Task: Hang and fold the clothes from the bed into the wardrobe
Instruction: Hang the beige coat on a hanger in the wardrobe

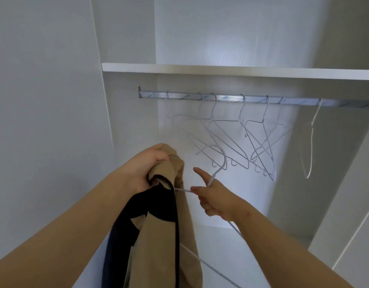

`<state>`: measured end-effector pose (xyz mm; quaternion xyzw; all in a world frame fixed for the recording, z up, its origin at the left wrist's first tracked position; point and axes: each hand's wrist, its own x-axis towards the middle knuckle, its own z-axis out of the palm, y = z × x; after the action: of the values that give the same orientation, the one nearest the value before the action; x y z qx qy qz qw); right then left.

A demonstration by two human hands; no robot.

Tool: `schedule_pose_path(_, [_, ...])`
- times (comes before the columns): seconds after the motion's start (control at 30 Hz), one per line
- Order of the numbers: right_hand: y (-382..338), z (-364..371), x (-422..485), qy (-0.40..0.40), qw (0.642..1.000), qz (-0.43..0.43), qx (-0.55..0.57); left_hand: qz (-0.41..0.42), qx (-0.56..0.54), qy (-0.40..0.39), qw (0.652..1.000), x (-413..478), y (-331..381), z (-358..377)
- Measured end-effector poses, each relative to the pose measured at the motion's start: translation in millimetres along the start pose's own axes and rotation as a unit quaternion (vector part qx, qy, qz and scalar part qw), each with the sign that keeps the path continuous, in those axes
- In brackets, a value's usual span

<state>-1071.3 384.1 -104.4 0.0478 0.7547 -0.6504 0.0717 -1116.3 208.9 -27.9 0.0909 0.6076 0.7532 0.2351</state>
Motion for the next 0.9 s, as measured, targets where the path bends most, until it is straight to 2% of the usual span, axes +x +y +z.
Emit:
schedule_pose_path(0.17, [-5.7, 35.3, 5.1, -0.026, 0.996, -0.037, 0.08, 0.027, 0.042, -0.142, 0.989, -18.0, -2.7, 3.5])
schedule_pose_path(0.27, [-12.5, 31.6, 7.9, 0.053, 0.993, -0.058, 0.091, 0.058, 0.146, -0.136, 0.978, -21.1, 3.8, -11.2])
schedule_pose_path(0.3, [-14.4, 27.5, 7.4, 0.073, 0.991, -0.068, 0.094, 0.079, 0.21, -0.122, 0.967, -20.3, 4.7, -18.1])
schedule_pose_path(0.33, [-15.8, 22.8, 6.2, 0.084, 0.989, -0.078, 0.096, 0.111, 0.302, -0.099, 0.942, -18.0, 5.1, -25.5])
schedule_pose_path(0.37, [-17.1, 18.9, 5.1, 0.089, 0.987, -0.086, 0.101, 0.157, 0.428, -0.055, 0.888, -14.4, 4.1, -33.4])
schedule_pose_path(0.4, [-18.0, 15.7, 3.6, 0.09, 0.986, -0.089, 0.105, 0.213, 0.567, 0.011, 0.795, -11.1, 2.1, -39.8])
schedule_pose_path(0.43, [-18.6, 13.8, 2.9, 0.087, 0.986, -0.089, 0.109, 0.277, 0.674, 0.08, 0.68, -7.2, -2.8, -44.8])
schedule_pose_path(0.47, [-18.9, 13.1, 2.1, 0.081, 0.986, -0.088, 0.113, 0.333, 0.727, 0.116, 0.59, -2.3, -10.9, -47.6])
schedule_pose_path(0.5, [-19.7, 13.6, 1.3, 0.074, 0.987, -0.087, 0.116, 0.346, 0.751, 0.108, 0.551, 2.5, -19.3, -46.8])
schedule_pose_path(0.6, [-20.4, 15.7, -1.1, 0.058, 0.988, -0.09, 0.115, 0.263, 0.773, -0.008, 0.577, 14.9, -40.1, -32.9])
schedule_pose_path(0.67, [-19.3, 16.7, -5.5, 0.036, 0.989, -0.099, 0.108, 0.276, 0.761, -0.007, 0.587, 22.7, -42.6, -23.8])
schedule_pose_path(0.77, [-22.2, 9.7, -13.9, 0.007, 0.99, -0.119, 0.077, 0.314, 0.65, -0.01, 0.692, 22.5, -33.4, -15.9])
schedule_pose_path(0.83, [-30.3, -0.9, -21.2, -0.028, 0.988, -0.138, 0.058, 0.348, 0.613, -0.007, 0.71, 24.1, -30.1, -12.8])
schedule_pose_path(0.9, [-37.0, -19.0, -26.7, -0.102, 0.985, -0.123, 0.069, 0.356, 0.576, -0.018, 0.736, 23.0, -22.0, -6.5])
